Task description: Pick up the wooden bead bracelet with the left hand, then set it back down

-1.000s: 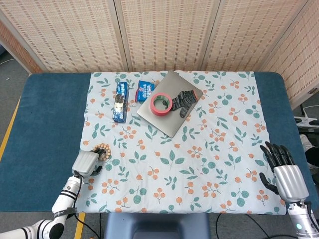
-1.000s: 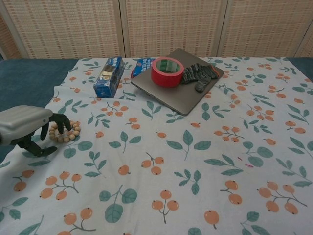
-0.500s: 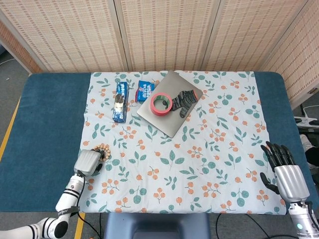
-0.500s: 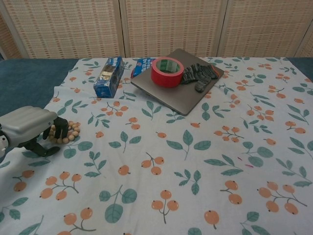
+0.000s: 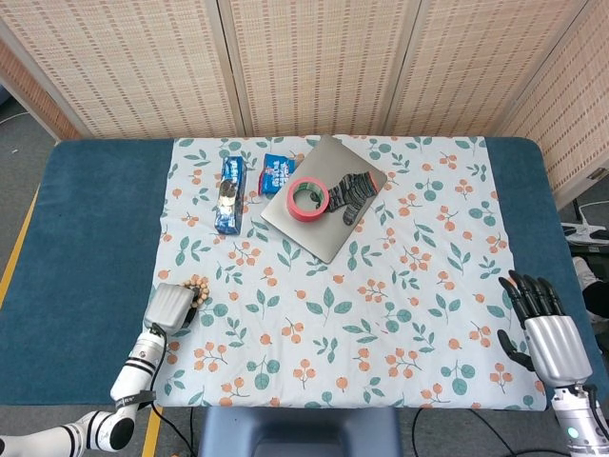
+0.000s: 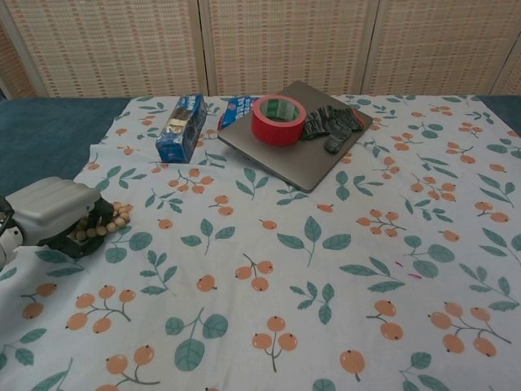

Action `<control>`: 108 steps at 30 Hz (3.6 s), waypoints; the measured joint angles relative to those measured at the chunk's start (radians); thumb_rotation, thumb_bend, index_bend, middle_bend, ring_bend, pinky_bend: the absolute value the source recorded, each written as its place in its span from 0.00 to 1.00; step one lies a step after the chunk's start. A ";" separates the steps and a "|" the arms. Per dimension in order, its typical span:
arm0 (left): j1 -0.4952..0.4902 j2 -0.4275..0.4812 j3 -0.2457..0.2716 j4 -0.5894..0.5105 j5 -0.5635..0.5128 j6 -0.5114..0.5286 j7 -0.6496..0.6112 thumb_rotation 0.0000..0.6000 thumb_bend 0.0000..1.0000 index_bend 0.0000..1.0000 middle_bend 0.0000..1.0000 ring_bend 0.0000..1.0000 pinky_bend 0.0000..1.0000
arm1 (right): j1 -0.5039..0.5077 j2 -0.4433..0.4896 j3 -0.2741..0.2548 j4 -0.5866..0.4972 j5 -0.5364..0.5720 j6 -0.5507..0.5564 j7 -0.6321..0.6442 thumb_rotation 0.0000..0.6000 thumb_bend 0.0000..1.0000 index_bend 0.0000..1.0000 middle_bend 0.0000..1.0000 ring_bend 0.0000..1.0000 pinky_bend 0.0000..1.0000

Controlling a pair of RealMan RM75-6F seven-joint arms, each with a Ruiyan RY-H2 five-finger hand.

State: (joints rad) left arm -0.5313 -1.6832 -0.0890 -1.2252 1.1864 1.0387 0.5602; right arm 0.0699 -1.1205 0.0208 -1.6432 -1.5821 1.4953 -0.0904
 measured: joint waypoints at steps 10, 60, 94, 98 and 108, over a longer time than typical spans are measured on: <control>0.010 0.001 -0.032 -0.012 0.015 0.047 -0.106 1.00 0.63 0.65 0.71 0.61 0.83 | 0.001 0.003 -0.001 0.000 0.002 -0.005 0.003 1.00 0.31 0.00 0.00 0.00 0.00; -0.007 0.288 -0.558 -0.169 -0.955 -0.719 -0.766 1.00 0.59 0.58 0.67 0.51 0.66 | 0.022 0.010 -0.022 -0.011 0.005 -0.067 0.024 1.00 0.31 0.00 0.00 0.00 0.00; 0.120 0.121 -0.845 0.052 -0.581 -1.041 -1.057 1.00 0.47 0.49 0.59 0.39 0.45 | 0.045 0.003 -0.027 -0.008 0.038 -0.127 0.023 1.00 0.31 0.00 0.00 0.00 0.00; 0.136 0.094 -0.859 0.042 -0.552 -1.003 -1.060 1.00 0.48 0.52 0.64 0.40 0.45 | 0.046 0.006 -0.029 -0.009 0.036 -0.129 0.028 1.00 0.31 0.00 0.00 0.00 0.00; 0.157 0.070 -0.875 0.016 -0.473 -0.958 -1.084 1.00 0.42 0.54 0.67 0.40 0.44 | 0.049 0.009 -0.033 -0.010 0.037 -0.136 0.032 1.00 0.31 0.00 0.00 0.00 0.00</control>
State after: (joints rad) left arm -0.3744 -1.6129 -0.9643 -1.2093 0.7134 0.0808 -0.5239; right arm 0.1192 -1.1114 -0.0119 -1.6527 -1.5451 1.3589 -0.0581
